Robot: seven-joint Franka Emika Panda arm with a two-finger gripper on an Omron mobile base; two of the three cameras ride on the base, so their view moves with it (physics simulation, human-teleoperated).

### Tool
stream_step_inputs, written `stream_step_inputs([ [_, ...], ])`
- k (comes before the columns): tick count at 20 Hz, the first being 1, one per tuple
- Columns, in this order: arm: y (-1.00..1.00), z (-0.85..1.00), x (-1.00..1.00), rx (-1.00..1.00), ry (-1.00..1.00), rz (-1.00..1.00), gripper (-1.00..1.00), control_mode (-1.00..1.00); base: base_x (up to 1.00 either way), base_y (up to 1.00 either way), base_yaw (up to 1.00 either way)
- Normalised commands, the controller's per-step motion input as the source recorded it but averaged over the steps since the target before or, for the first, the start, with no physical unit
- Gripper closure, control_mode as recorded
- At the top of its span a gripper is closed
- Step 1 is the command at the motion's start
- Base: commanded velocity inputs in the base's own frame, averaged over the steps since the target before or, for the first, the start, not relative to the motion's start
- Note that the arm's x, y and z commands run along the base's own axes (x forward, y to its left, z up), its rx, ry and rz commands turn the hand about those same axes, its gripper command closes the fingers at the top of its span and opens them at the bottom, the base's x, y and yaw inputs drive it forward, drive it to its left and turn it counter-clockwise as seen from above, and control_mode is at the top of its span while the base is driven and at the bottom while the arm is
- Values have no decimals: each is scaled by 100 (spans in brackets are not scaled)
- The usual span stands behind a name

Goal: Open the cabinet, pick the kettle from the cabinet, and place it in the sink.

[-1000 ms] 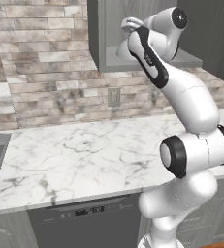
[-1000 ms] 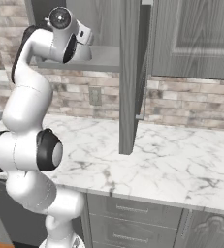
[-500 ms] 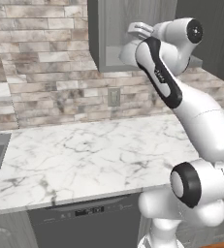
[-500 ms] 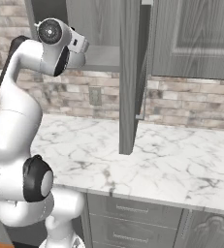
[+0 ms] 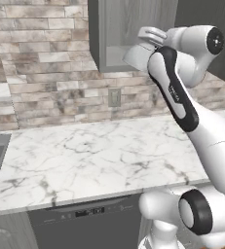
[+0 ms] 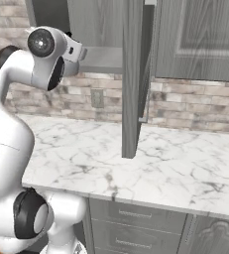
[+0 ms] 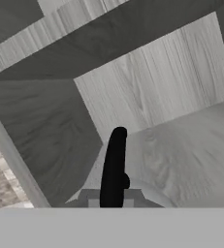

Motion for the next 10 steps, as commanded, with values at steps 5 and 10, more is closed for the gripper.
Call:
stream_step_inputs([
  [5,-9,7,-67,0,-7,6,100,-100,0,0,0],
  [10,-4,5,-65,0,-6,9,100,-100,0,0,0],
])
